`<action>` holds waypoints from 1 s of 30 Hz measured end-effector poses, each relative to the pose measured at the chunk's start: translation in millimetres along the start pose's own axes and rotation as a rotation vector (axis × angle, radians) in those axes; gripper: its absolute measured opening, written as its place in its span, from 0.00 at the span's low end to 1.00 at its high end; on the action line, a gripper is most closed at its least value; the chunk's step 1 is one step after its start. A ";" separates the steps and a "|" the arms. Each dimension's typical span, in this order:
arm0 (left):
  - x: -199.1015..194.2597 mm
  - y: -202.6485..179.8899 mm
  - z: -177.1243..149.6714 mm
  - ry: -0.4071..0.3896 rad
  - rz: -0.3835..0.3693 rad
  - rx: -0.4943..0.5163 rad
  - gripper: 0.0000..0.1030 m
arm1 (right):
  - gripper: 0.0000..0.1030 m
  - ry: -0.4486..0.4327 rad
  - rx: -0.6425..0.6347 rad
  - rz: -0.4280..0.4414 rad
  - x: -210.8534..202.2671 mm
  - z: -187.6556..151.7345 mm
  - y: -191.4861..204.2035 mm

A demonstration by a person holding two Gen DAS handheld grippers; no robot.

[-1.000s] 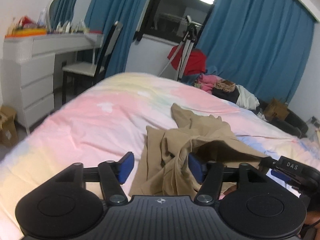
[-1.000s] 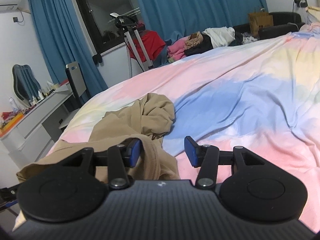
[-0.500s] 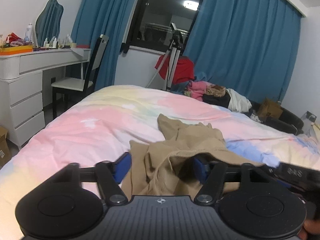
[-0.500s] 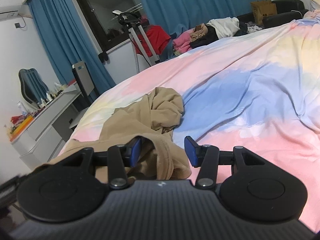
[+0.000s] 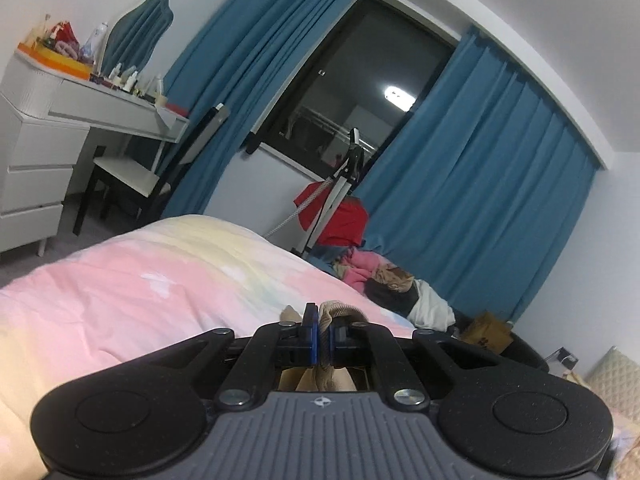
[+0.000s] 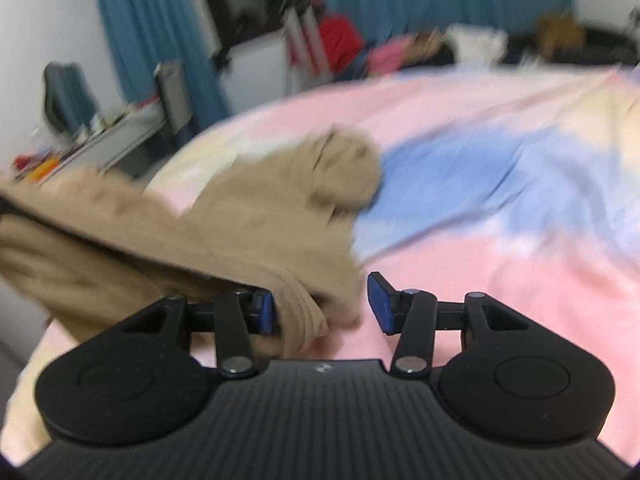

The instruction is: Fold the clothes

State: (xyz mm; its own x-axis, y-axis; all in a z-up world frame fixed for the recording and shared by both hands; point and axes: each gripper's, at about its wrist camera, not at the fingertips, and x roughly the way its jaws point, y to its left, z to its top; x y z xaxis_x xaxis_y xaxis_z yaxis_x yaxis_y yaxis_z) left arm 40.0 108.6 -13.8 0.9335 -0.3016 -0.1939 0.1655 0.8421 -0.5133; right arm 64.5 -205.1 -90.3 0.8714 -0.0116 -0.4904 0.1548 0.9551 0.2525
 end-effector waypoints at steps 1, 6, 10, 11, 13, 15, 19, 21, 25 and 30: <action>-0.9 -0.4 0.0 0.000 -0.001 0.005 0.05 | 0.49 -0.063 -0.008 -0.035 -9.5 3.9 -0.5; -15.5 -5.0 5.3 -0.084 -0.109 -0.014 0.04 | 0.50 -0.298 -0.112 -0.102 -43.7 11.4 8.3; -29.0 -6.8 12.8 -0.157 -0.136 -0.025 0.04 | 0.48 -0.017 -0.140 0.018 -8.1 8.0 5.9; -28.5 -5.1 13.8 -0.149 -0.130 -0.031 0.04 | 0.48 0.054 -0.110 0.053 2.7 2.7 2.3; -27.3 -2.2 13.3 -0.135 -0.099 -0.035 0.04 | 0.48 0.144 -0.079 0.084 16.3 -4.3 -0.3; -26.7 1.2 12.2 -0.126 -0.058 -0.037 0.04 | 0.48 0.105 -0.128 0.037 11.5 -2.1 7.7; -24.1 6.9 10.8 -0.088 0.016 -0.022 0.04 | 0.48 -0.173 -0.063 -0.023 -29.9 15.9 -2.1; -17.8 3.8 7.9 -0.035 0.039 0.026 0.04 | 0.49 -0.211 -0.016 -0.022 -36.0 22.1 -10.7; -5.7 -3.2 -1.5 0.085 0.073 0.125 0.06 | 0.40 -0.130 0.060 -0.003 -21.4 22.2 -28.2; 4.3 -11.3 -22.8 0.226 0.127 0.263 0.21 | 0.37 -0.062 0.125 0.028 -5.4 22.6 -36.5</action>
State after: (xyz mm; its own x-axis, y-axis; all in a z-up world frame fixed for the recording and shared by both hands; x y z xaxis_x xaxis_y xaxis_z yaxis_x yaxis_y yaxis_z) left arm 34.9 87.6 -28.0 0.8628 -0.2534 -0.4374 0.1559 0.9565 -0.2468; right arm 64.7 -246.5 -78.1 0.9026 -0.0073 -0.4304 0.1835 0.9111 0.3692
